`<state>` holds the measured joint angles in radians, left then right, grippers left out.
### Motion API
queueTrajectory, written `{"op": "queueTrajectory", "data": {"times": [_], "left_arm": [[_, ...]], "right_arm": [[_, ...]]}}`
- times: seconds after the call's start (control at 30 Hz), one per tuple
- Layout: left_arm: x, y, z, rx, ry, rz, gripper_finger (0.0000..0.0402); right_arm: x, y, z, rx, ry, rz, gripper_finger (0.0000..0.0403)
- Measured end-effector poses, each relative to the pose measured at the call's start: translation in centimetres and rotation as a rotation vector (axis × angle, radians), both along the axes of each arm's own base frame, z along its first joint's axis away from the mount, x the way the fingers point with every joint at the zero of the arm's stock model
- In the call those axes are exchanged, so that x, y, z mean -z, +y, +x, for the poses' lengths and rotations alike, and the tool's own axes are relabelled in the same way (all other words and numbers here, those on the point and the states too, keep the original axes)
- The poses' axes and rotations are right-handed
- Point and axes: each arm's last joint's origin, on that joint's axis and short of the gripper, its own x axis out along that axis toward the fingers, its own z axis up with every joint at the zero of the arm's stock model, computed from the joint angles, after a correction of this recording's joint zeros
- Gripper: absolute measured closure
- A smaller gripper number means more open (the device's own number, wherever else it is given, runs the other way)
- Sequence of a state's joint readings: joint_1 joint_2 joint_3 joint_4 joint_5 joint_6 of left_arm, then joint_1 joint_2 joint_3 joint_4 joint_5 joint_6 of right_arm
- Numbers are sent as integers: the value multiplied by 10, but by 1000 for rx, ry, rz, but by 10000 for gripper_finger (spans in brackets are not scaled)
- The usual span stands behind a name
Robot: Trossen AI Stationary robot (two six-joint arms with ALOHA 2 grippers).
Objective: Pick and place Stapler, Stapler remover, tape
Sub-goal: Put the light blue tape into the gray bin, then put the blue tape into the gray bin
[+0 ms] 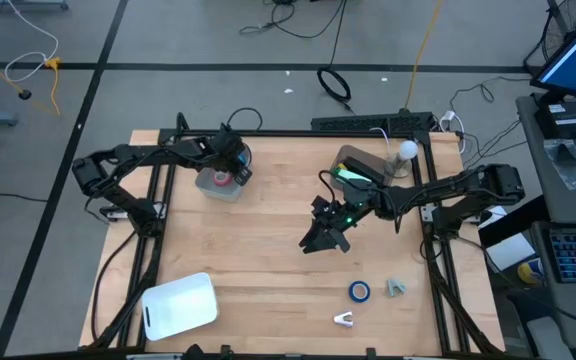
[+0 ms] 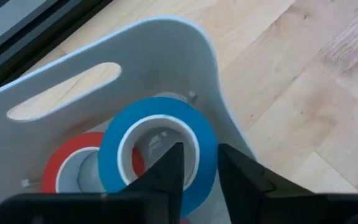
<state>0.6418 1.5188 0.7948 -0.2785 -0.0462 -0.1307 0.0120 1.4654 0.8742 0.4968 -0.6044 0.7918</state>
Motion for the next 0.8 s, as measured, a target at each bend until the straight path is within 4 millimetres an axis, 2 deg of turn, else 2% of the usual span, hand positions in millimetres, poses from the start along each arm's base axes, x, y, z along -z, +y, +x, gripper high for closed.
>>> {"op": "queueTrajectory", "data": {"times": [0.33,0.43,0.57,0.67,0.8], "left_arm": [[-6,-1,-2,-13,-16,9,192],[-19,-2,-5,-18,-60,36,175],[-47,-10,-16,-28,-155,75,170],[-68,-21,-26,-26,-250,50,172],[-90,-42,-40,37,-357,-48,178]], "right_arm": [[0,0,0,0,1,0,241],[0,0,0,0,1,0,243],[0,0,0,0,0,1,245],[0,1,0,-25,6,12,244],[0,8,-3,-143,38,61,241]]}}
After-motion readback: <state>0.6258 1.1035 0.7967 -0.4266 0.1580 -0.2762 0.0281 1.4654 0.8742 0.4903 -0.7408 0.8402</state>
